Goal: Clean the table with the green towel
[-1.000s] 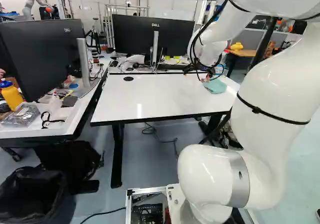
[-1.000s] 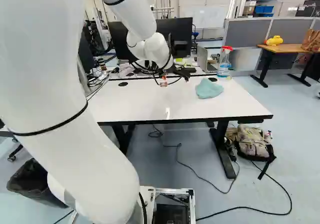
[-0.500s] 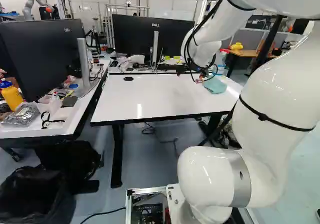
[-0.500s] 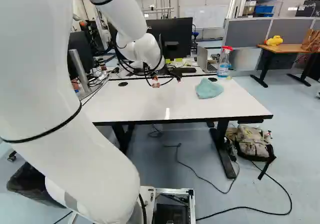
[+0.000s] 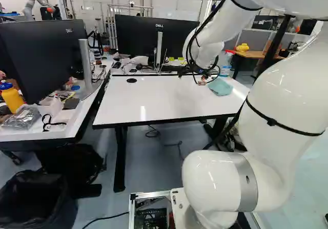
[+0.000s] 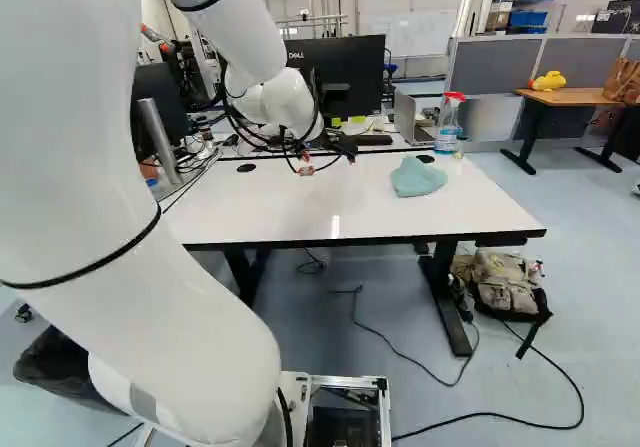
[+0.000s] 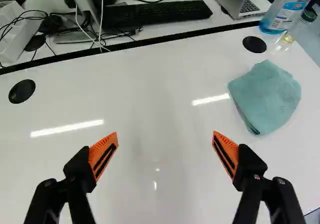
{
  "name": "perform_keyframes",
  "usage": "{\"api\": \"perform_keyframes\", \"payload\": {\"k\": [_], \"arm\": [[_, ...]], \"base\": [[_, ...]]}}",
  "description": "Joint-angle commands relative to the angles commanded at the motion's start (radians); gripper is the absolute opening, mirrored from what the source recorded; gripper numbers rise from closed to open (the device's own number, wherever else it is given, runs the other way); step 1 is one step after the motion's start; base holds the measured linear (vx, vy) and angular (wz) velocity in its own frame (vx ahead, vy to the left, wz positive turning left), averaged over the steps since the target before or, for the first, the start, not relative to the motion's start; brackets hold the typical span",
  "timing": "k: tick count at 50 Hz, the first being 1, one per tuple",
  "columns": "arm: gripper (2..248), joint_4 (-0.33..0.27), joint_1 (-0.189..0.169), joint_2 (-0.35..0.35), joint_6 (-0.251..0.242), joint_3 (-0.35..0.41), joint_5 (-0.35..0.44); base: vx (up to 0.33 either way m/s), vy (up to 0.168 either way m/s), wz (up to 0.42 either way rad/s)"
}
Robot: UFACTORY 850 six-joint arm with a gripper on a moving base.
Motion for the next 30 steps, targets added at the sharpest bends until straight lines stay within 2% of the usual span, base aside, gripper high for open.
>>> {"api": "perform_keyframes", "payload": {"k": [30], "arm": [[247, 0.0, 0.019, 0.03, 0.0, 0.077, 0.097]], "base": [[0.0, 0.0, 0.0]]}}
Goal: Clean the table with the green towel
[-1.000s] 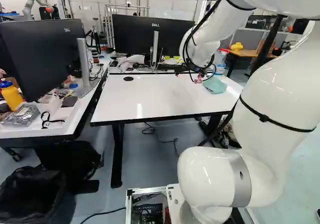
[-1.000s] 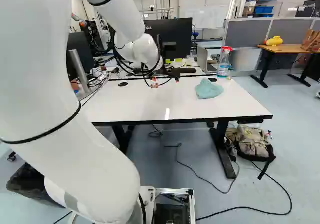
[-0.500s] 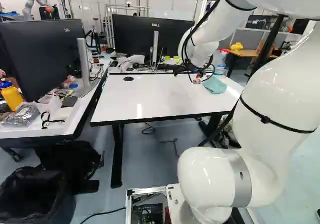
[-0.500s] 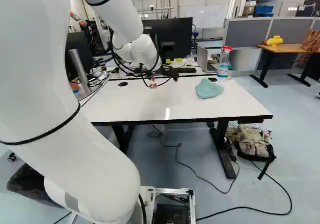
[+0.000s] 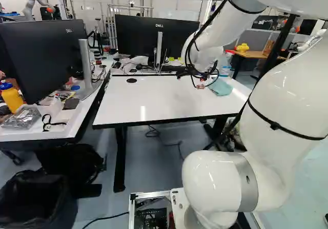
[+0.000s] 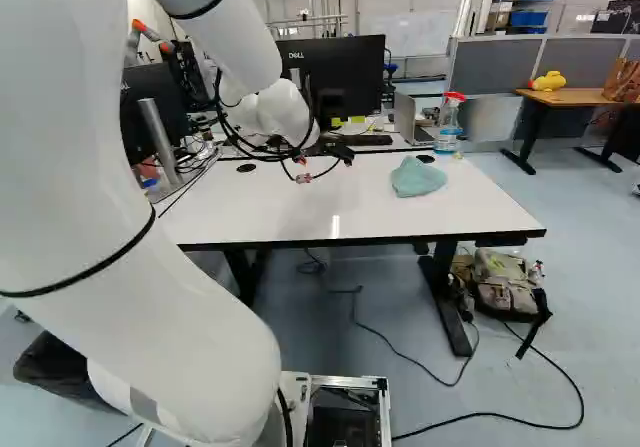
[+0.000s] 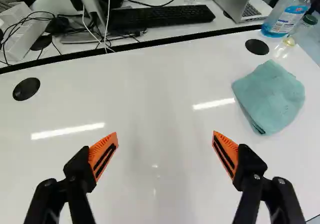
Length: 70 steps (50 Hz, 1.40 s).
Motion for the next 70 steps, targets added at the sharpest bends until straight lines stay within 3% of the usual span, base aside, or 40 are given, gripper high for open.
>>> {"api": "perform_keyframes", "payload": {"k": [28, 70], "arm": [[247, 0.0, 0.035, 0.057, 0.0, 0.144, 0.181], [247, 0.0, 0.107, 0.175, 0.0, 0.448, 0.561]], "base": [[0.0, 0.0, 0.0], [0.0, 0.0, 0.0]]}}
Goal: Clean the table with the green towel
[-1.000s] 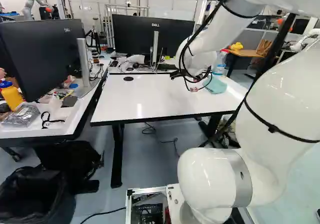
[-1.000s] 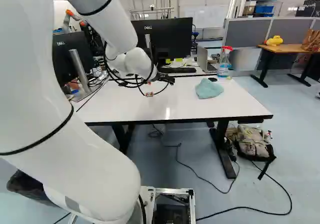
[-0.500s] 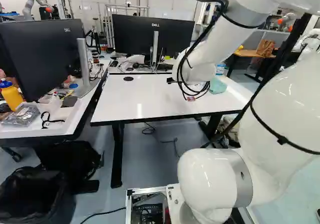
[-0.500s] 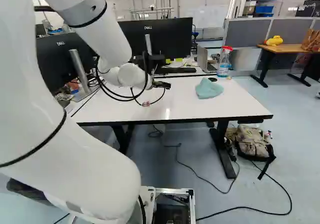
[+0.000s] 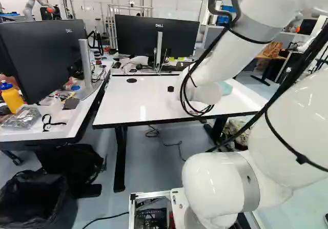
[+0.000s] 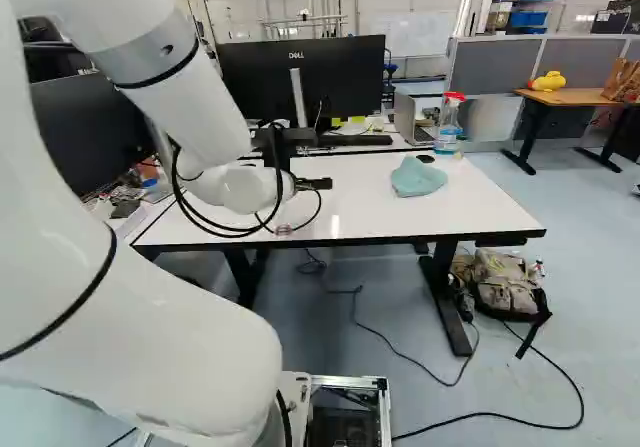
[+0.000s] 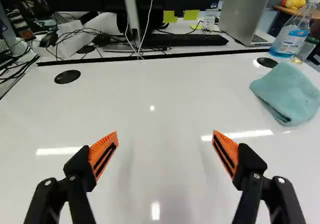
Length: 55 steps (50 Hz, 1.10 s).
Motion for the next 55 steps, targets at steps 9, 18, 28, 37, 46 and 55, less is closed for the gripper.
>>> {"api": "perform_keyframes", "payload": {"k": [9, 18, 28, 37, 46, 55], "arm": [[247, 0.0, 0.012, 0.02, 0.0, 0.051, 0.063], [247, 0.0, 0.023, 0.037, 0.0, 0.094, 0.118], [247, 0.0, 0.032, 0.052, 0.0, 0.134, 0.168], [247, 0.0, 0.039, 0.064, 0.0, 0.163, 0.204], [247, 0.0, 0.044, 0.072, 0.0, 0.183, 0.23], [247, 0.0, 0.047, 0.077, 0.0, 0.197, 0.247]], "base": [[0.0, 0.0, 0.0], [0.0, 0.0, 0.0], [0.0, 0.0, 0.0], [0.0, 0.0, 0.0], [0.0, 0.0, 0.0], [0.0, 0.0, 0.0]]}}
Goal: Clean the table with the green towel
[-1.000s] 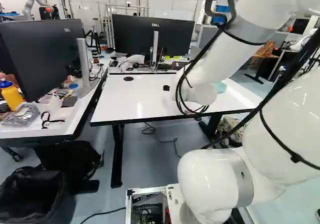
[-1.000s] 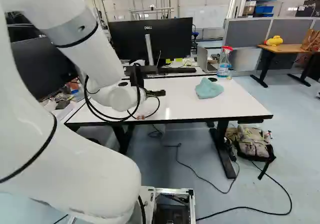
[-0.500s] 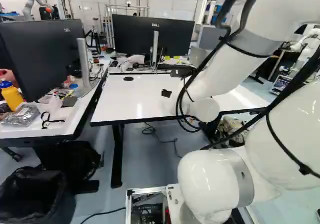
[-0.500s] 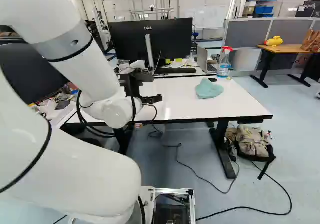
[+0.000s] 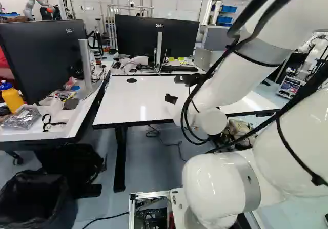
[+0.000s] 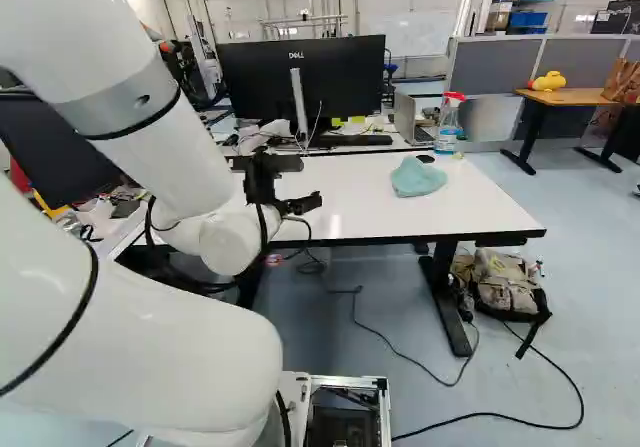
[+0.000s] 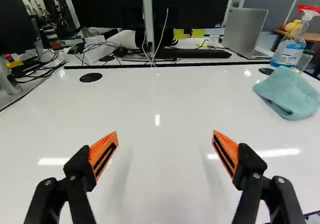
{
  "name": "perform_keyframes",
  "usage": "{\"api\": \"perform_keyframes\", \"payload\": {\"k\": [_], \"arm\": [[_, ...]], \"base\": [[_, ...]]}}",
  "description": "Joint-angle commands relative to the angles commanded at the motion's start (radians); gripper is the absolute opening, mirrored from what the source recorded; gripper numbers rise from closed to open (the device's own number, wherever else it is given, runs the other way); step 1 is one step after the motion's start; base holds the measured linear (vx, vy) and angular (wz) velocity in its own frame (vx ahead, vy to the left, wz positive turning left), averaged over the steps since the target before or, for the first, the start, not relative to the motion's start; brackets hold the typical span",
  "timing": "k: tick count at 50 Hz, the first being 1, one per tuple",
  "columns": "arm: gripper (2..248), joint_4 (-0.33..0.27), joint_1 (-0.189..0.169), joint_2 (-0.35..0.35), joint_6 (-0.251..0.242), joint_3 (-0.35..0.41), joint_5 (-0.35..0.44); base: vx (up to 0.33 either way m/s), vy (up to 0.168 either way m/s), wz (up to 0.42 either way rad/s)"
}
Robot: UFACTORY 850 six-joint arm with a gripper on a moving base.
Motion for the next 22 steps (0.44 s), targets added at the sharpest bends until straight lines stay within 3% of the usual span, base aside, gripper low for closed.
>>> {"api": "perform_keyframes", "payload": {"k": [22], "arm": [[247, 0.0, 0.002, 0.003, 0.0, 0.007, 0.009]], "base": [[0.0, 0.0, 0.0]]}}
